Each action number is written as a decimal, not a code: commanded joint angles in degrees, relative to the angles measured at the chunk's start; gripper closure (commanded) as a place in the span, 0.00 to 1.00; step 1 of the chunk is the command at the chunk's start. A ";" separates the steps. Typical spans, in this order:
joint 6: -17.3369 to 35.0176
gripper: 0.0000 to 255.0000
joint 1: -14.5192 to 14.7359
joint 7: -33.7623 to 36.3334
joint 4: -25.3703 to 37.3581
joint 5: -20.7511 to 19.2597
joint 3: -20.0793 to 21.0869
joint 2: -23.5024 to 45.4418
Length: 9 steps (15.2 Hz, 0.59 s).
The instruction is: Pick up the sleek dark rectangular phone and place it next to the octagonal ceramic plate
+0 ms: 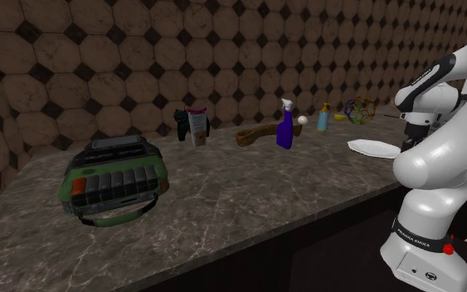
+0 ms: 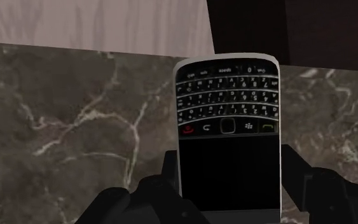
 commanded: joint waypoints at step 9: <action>0.06 0.00 0.01 -0.01 -0.02 0.01 -0.02 0.03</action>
